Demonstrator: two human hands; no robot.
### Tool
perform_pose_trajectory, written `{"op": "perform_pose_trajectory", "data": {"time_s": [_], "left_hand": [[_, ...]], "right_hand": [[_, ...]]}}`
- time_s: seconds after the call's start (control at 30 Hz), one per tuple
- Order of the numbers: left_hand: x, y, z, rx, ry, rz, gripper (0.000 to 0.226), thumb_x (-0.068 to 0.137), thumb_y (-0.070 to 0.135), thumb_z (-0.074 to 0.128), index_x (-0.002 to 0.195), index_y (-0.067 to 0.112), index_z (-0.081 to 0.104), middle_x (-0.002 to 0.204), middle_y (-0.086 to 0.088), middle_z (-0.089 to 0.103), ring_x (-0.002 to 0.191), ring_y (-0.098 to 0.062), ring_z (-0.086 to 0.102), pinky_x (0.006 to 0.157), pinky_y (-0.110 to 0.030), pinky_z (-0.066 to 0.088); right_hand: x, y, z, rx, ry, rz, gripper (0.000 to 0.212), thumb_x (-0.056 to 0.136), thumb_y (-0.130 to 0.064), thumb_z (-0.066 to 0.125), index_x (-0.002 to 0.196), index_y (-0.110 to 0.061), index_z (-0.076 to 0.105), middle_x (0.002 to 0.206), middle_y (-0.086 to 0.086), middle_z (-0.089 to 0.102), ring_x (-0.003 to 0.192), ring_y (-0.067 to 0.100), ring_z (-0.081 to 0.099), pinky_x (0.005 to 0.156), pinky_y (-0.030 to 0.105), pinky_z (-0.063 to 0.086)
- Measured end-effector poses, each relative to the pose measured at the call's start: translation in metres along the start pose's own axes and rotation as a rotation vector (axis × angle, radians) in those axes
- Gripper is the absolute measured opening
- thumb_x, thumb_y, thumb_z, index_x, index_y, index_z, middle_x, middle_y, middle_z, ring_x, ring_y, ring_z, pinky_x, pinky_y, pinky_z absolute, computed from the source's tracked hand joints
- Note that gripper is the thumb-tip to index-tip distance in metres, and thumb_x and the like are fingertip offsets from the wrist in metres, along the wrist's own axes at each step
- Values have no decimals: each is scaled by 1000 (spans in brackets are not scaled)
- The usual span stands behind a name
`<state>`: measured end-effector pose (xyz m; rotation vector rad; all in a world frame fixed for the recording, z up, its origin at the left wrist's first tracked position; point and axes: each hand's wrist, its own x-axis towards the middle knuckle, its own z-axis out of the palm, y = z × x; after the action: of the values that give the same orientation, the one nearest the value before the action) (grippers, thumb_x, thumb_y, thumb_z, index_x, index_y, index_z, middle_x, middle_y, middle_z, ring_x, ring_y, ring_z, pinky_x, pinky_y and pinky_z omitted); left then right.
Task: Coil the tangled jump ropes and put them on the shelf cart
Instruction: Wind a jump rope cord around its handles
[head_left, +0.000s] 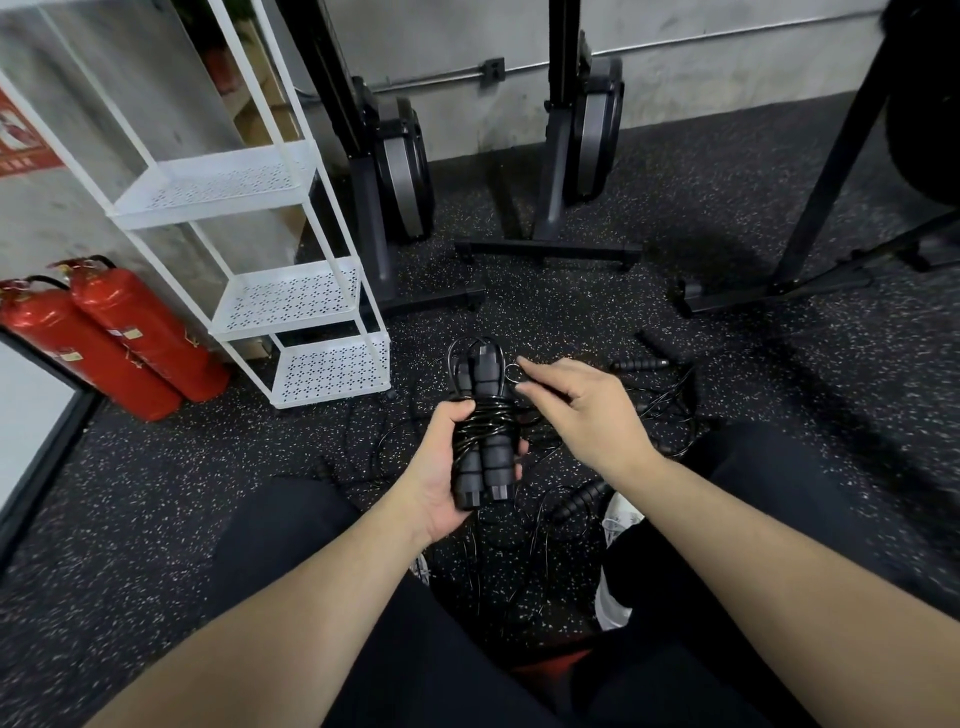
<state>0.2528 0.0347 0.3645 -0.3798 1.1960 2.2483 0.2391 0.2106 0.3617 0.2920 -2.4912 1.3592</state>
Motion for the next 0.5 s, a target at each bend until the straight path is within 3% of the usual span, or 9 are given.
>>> {"op": "perform_pose_trajectory", "data": {"time_s": [0.2, 0.33, 0.5], "left_hand": [[0, 2, -3, 66, 18, -26, 41, 101, 38, 44, 122, 9, 65, 97, -14, 73, 76, -24, 70, 62, -35, 59], [1, 4, -9, 144, 21, -46, 49, 101, 39, 44, 131, 5, 64, 102, -14, 73, 79, -24, 70, 66, -36, 59], [2, 3, -8, 178, 9, -59, 48, 101, 41, 44, 125, 8, 67, 107, -15, 74, 82, -25, 72, 70, -39, 60]], "right_hand": [[0, 3, -4, -226, 25, -194, 34, 99, -29, 65, 129, -14, 70, 92, -5, 70, 81, 10, 64, 79, 29, 57], [1, 2, -7, -333, -3, -368, 38, 100, -32, 56, 126, -9, 71, 95, -1, 72, 78, 13, 68, 71, 26, 58], [-1, 0, -11, -146, -40, -182, 35, 101, -28, 62, 132, -15, 67, 98, -9, 67, 89, 5, 62, 85, 26, 53]]}}
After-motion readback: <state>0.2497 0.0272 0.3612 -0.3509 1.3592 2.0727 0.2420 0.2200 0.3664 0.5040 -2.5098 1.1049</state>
